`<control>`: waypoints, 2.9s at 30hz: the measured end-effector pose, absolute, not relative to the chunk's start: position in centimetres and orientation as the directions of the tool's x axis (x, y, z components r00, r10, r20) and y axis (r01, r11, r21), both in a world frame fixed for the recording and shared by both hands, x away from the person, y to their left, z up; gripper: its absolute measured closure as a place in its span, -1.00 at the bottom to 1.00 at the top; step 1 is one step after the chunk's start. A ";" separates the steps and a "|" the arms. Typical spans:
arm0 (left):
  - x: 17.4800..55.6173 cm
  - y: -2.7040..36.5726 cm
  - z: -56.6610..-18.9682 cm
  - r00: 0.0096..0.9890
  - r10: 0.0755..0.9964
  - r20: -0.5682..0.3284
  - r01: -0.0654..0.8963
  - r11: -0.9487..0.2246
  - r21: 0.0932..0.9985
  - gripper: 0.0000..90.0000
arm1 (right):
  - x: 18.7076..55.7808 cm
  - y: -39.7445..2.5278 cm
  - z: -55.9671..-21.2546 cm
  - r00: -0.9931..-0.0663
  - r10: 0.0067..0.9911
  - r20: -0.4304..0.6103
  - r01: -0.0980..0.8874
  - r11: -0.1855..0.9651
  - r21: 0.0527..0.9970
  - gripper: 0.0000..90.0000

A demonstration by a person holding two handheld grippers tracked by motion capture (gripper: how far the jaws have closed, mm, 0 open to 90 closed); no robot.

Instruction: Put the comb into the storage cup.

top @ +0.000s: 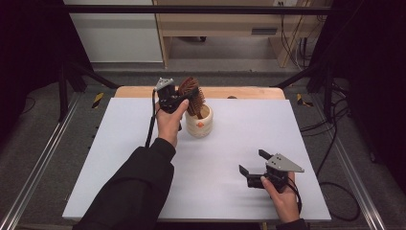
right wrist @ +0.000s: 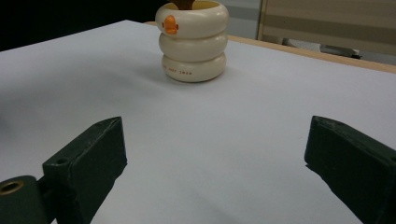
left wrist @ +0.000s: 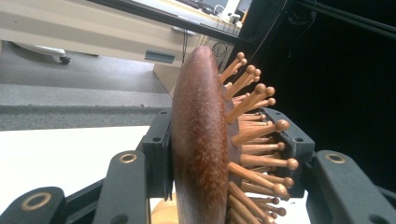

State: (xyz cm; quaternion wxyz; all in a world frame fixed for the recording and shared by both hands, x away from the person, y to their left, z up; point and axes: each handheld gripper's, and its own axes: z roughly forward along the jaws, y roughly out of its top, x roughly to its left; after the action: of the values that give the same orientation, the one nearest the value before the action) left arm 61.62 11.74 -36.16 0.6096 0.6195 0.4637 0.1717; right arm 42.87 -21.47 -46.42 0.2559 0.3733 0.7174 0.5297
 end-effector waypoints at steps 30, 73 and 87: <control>61.5 11.9 -36.5 0.501 0.782 -0.370 0.362 0.199 0.911 0.10 | 42.9 -21.3 -46.5 -0.592 0.805 0.033 0.267 0.157 0.951 -0.87; 61.6 13.5 -37.3 0.490 0.764 -0.420 0.381 0.245 0.891 0.09 | 42.9 -21.0 -46.6 -0.596 0.803 0.029 0.270 0.166 0.949 -0.87; 61.6 13.8 -37.4 0.486 0.762 -0.429 0.385 0.254 0.887 0.07 | 42.9 -21.0 -46.7 -0.595 0.803 0.026 0.270 0.170 0.948 -0.88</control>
State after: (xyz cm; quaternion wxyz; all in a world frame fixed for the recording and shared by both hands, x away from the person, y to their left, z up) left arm 61.61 13.77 -37.45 0.6265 0.5919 0.4843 0.1505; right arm 42.90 -20.98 -46.69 0.2531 0.3718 0.7217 0.5262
